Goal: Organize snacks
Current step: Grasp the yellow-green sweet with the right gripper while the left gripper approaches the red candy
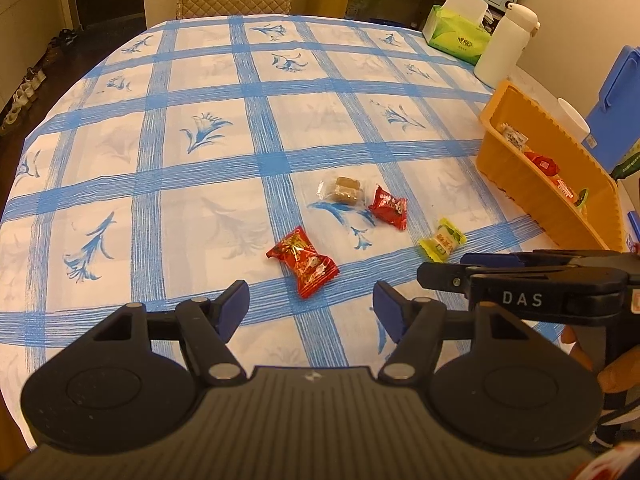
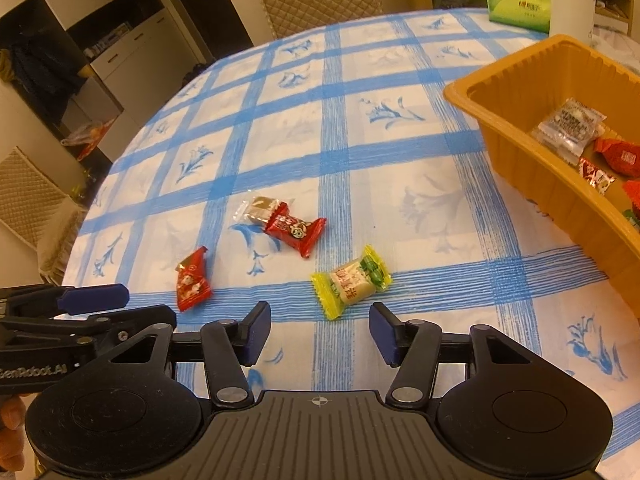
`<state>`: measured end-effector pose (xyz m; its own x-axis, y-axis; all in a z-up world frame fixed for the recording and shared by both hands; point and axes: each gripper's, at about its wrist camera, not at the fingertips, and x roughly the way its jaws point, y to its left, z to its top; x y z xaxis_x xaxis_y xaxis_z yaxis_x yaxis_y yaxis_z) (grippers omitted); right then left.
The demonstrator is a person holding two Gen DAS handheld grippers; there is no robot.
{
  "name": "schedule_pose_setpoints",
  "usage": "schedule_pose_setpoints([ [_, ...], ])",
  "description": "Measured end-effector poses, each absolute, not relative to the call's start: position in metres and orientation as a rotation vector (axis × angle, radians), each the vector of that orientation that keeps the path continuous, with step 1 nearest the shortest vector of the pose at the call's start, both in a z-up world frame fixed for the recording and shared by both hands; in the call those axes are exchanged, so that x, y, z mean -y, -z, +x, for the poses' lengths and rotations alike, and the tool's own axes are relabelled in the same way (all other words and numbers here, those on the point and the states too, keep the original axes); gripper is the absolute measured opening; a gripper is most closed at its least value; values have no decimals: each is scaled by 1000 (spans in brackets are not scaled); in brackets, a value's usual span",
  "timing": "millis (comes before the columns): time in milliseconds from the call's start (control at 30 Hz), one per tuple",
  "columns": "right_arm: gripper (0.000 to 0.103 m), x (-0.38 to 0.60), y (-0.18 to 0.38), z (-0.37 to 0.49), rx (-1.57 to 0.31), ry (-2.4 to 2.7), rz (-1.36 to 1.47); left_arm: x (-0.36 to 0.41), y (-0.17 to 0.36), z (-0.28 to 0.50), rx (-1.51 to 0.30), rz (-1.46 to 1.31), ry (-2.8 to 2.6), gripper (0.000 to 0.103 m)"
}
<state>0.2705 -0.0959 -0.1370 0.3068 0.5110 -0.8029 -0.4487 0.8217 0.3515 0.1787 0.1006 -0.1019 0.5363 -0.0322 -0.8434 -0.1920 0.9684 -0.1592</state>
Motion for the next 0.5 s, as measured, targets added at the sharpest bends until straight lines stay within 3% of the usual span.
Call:
schedule_pose_setpoints([
  [233, 55, 86, 137, 280, -1066, -630, 44, -104, 103, 181, -1004, -243, -97, 65],
  [500, 47, 72, 138, 283, -1026, -642, -43, -110, 106, 185, -1004, -252, -110, 65],
])
